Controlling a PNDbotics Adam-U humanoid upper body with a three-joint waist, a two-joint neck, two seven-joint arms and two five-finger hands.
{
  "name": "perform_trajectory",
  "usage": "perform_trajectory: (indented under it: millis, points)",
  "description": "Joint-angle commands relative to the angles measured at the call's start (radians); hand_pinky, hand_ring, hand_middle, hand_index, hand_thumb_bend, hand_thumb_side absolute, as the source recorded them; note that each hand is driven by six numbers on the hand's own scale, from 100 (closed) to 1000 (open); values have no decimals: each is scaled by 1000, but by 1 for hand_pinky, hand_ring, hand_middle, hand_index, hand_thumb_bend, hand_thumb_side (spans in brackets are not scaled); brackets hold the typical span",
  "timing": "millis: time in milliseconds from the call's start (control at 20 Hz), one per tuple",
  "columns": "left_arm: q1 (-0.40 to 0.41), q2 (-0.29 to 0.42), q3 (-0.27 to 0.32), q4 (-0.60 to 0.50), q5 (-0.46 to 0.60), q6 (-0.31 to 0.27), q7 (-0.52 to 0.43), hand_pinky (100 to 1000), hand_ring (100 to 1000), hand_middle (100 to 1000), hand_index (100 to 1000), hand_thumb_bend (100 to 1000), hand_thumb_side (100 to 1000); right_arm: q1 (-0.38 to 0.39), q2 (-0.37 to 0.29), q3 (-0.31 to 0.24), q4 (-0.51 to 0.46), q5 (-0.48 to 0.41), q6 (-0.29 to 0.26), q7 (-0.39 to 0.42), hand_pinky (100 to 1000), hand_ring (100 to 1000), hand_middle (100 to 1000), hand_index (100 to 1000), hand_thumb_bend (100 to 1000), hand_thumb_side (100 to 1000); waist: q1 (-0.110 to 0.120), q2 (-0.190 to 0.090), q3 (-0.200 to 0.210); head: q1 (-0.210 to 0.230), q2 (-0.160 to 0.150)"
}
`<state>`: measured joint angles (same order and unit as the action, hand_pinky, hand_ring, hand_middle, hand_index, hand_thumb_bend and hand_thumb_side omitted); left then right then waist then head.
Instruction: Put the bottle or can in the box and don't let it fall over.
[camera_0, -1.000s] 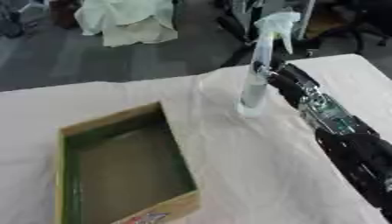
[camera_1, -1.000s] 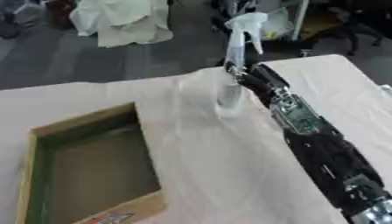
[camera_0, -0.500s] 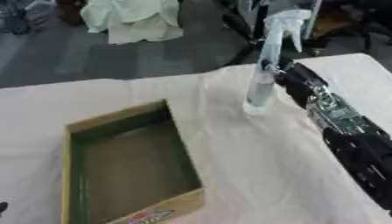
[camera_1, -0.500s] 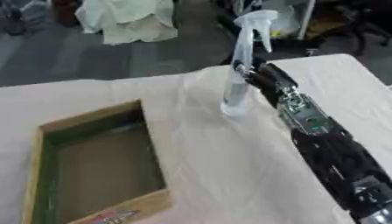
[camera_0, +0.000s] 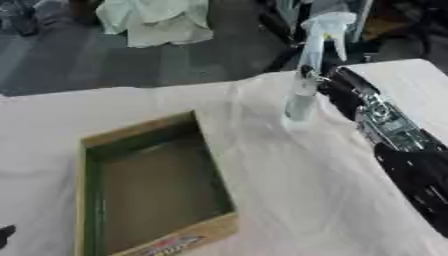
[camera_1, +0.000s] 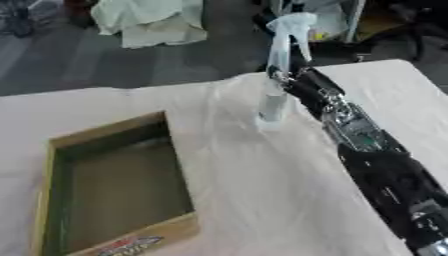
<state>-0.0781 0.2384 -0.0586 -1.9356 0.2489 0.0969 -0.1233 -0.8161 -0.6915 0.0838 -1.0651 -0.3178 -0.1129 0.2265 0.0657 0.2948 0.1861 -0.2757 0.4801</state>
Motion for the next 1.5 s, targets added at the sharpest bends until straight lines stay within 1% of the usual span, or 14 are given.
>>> perform_trajectory:
  millis: [50, 200, 250, 300, 400, 550, 700, 900, 1200, 1500]
  points:
    - [-4, 11, 5, -13, -4, -1, -3, 1000, 872, 1000, 796, 108, 951, -13, -33, -11, -23, 10, -6, 8, 932, 911, 1000, 931, 100, 525, -3, -16, 1, -2, -7]
    - [-5, 11, 6, -13, -4, -2, -4, 1000, 872, 1000, 796, 108, 951, -13, -31, -10, -25, 7, -10, 17, 946, 943, 1000, 957, 100, 528, -2, -17, 1, -2, -10]
    - [-4, 12, 6, -13, -4, -2, -4, 1000, 872, 1000, 796, 108, 951, -12, -32, -9, -24, 10, -9, 22, 968, 976, 1000, 970, 100, 528, -2, -17, 0, -2, -11]
    - [-3, 11, 6, -13, -4, -2, -4, 1000, 872, 1000, 796, 108, 951, -12, -32, -9, -23, 14, -7, 25, 969, 972, 1000, 970, 100, 528, -2, -17, 0, -2, -11]
    - [-3, 11, 6, -12, -5, -2, -4, 1000, 872, 1000, 796, 108, 952, -11, -33, -10, -23, 24, -6, 29, 957, 943, 1000, 964, 100, 528, -2, -17, -1, -3, -12]
    - [-4, 11, 5, -12, -4, -2, -5, 1000, 872, 1000, 796, 109, 951, -12, -33, -13, -21, 40, -4, 17, 918, 858, 1000, 938, 100, 525, -1, -17, -2, -7, -16]
    - [-4, 10, 5, -11, -4, -1, -6, 1000, 872, 1000, 797, 109, 952, -14, -28, -14, -18, 50, -2, -9, 891, 814, 962, 908, 100, 523, 0, -17, -2, -10, -18]
    - [-4, 8, 5, -9, -5, 0, -7, 1000, 872, 1000, 797, 109, 953, -14, -20, -12, -15, 45, 1, -31, 878, 802, 941, 893, 100, 523, -1, -15, 0, -10, -18]
    - [-4, 8, 4, -7, -6, 0, -8, 1000, 870, 1000, 796, 110, 954, -14, -18, -8, -18, 33, 2, -24, 861, 786, 912, 862, 100, 530, -4, -15, 4, -9, -21]
    - [-2, 6, 5, -7, -6, 1, -8, 1000, 869, 1000, 796, 109, 954, -14, -16, -9, -24, 15, 5, -31, 820, 729, 855, 805, 100, 478, -3, -15, 4, -8, -20]
